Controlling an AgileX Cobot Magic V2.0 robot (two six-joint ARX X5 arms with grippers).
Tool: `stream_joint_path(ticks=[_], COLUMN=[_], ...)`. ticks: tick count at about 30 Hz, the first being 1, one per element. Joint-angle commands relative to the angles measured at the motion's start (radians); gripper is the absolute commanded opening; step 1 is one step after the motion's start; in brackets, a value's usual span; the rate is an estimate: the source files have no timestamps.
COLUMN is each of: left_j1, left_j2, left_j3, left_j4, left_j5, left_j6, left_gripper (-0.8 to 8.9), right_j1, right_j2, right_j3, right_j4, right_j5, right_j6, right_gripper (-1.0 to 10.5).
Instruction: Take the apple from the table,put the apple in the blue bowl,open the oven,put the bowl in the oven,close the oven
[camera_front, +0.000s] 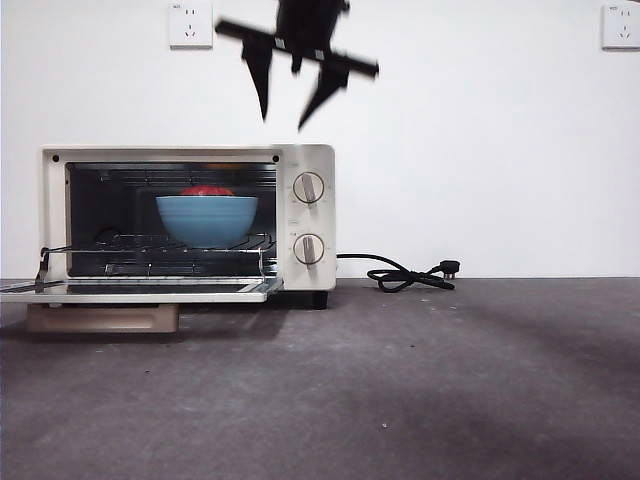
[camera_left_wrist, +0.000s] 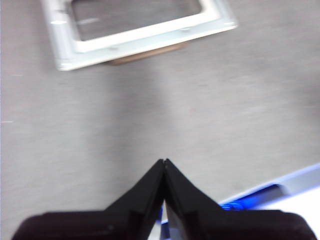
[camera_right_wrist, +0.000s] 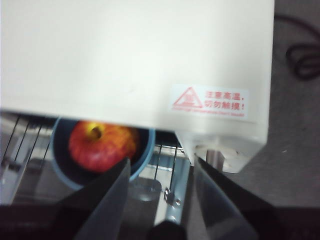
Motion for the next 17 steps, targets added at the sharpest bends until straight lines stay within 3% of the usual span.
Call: stream_joint_path(ticks=[1,5,8,11,17], left_j1=[-0.003,0.000,0.026,0.084,0.249], left_j2=[0.016,0.050,0.080,0.120,0.204], left_j3=[-0.002,-0.004,-0.011,-0.021,-0.094], left_j4=[0.018,0.071,0.118,0.157,0.306], left_j5=[-0.025,-0.025,-0.053,-0.051,0.125], left_j6=[0.029,0.042,0.054,0.056,0.076], left_gripper=[-0.06,-0.08,-0.08,-0.09,-0.09], right_j1=[0.027,0.052,0.064,0.070,0.079], right_j2=[0.011,0.011,-0.018,-0.044,-0.121], right_j3=[0.101,0.222,0.217,0.217,0.211], right_j4=[-0.078,-0.089,-0.094,-0.097,-0.098], right_j5=[0.074,0.075,0.092,0.080,0.043], right_j6=[-0.112,-0.202,-0.274,-0.285,-0.322], right_gripper=[2.2,2.1,1.5,1.5,0.6])
